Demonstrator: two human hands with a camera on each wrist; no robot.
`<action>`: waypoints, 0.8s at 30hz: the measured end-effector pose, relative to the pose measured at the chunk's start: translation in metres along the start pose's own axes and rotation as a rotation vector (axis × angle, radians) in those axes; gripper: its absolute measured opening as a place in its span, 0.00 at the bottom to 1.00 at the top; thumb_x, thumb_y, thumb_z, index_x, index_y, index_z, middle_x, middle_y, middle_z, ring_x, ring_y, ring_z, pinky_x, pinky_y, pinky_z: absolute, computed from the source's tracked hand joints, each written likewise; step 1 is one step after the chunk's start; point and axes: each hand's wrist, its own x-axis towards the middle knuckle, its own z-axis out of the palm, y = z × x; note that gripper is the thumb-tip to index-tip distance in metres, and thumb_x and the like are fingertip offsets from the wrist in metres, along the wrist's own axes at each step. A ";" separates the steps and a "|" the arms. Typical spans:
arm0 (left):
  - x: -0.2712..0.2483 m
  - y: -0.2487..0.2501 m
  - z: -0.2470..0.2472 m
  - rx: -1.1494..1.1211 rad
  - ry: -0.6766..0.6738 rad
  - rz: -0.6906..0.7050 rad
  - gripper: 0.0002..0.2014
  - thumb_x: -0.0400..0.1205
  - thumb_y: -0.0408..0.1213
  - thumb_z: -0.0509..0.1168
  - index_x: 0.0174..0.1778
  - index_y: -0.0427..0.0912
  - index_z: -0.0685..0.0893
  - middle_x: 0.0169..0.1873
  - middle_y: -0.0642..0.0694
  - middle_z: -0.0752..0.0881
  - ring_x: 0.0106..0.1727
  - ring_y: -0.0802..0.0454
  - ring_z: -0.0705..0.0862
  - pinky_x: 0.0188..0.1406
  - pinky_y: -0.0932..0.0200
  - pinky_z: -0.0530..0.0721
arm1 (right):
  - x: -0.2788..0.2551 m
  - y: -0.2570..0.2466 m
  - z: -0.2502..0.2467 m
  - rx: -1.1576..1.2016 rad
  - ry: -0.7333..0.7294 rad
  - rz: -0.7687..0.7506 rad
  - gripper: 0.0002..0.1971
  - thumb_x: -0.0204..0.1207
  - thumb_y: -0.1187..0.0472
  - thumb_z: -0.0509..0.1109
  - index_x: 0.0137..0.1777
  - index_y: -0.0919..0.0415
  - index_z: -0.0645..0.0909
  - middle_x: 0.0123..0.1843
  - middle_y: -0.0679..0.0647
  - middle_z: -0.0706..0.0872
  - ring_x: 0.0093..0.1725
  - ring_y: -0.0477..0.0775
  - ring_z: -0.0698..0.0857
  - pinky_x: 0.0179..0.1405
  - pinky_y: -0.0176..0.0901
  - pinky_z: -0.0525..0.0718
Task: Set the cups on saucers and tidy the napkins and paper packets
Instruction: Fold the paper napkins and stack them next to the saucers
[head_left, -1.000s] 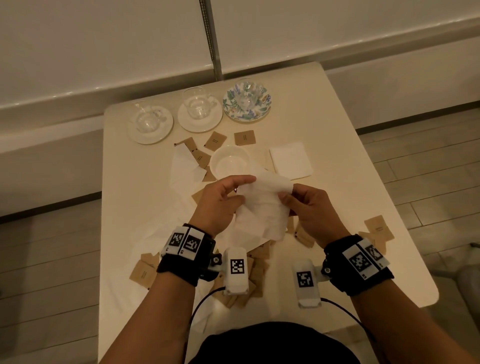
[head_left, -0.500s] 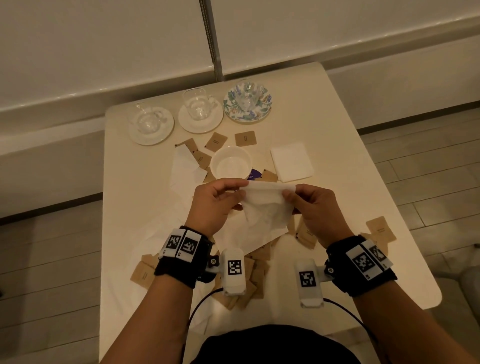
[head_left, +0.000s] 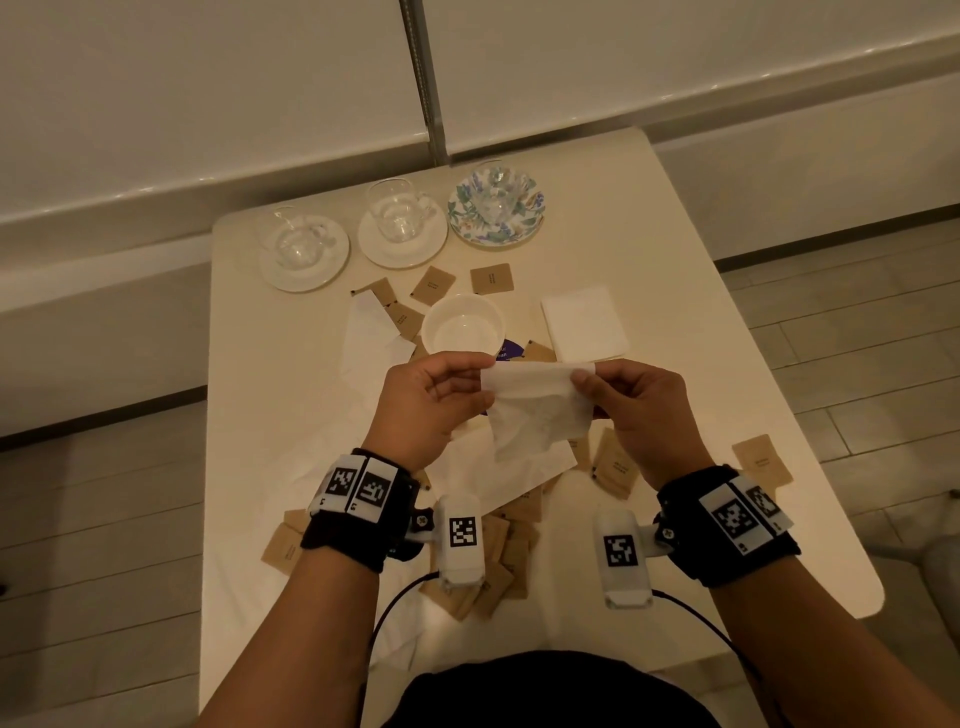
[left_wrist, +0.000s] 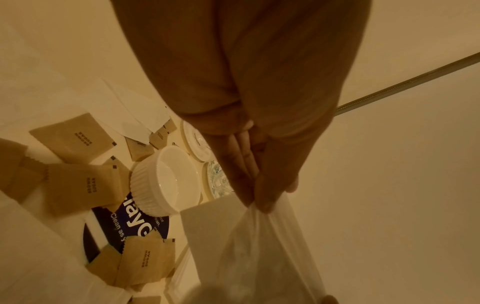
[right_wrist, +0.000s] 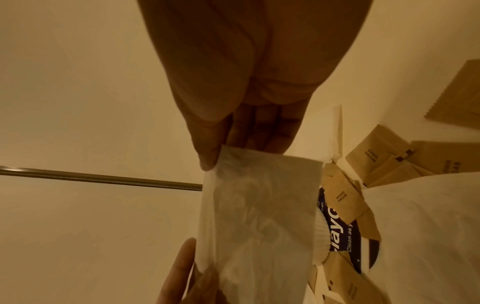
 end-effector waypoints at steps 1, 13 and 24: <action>0.000 0.000 0.000 0.008 -0.003 0.005 0.19 0.71 0.18 0.75 0.50 0.46 0.90 0.39 0.49 0.92 0.43 0.57 0.90 0.45 0.66 0.86 | 0.000 -0.001 0.001 0.009 0.009 -0.003 0.07 0.72 0.59 0.77 0.44 0.63 0.89 0.40 0.60 0.92 0.43 0.64 0.90 0.44 0.58 0.91; 0.003 0.006 0.001 0.086 0.107 0.032 0.14 0.72 0.24 0.78 0.39 0.52 0.92 0.32 0.54 0.87 0.34 0.56 0.84 0.41 0.63 0.88 | -0.002 -0.005 0.000 -0.201 0.065 -0.101 0.09 0.69 0.56 0.81 0.44 0.59 0.85 0.49 0.50 0.89 0.54 0.53 0.86 0.59 0.65 0.83; 0.001 0.004 0.010 0.397 0.030 0.075 0.12 0.75 0.32 0.77 0.38 0.58 0.89 0.36 0.56 0.88 0.39 0.61 0.86 0.40 0.70 0.84 | 0.002 -0.007 0.021 -0.791 -0.176 -0.455 0.11 0.71 0.53 0.80 0.52 0.52 0.88 0.51 0.45 0.85 0.52 0.47 0.79 0.56 0.50 0.74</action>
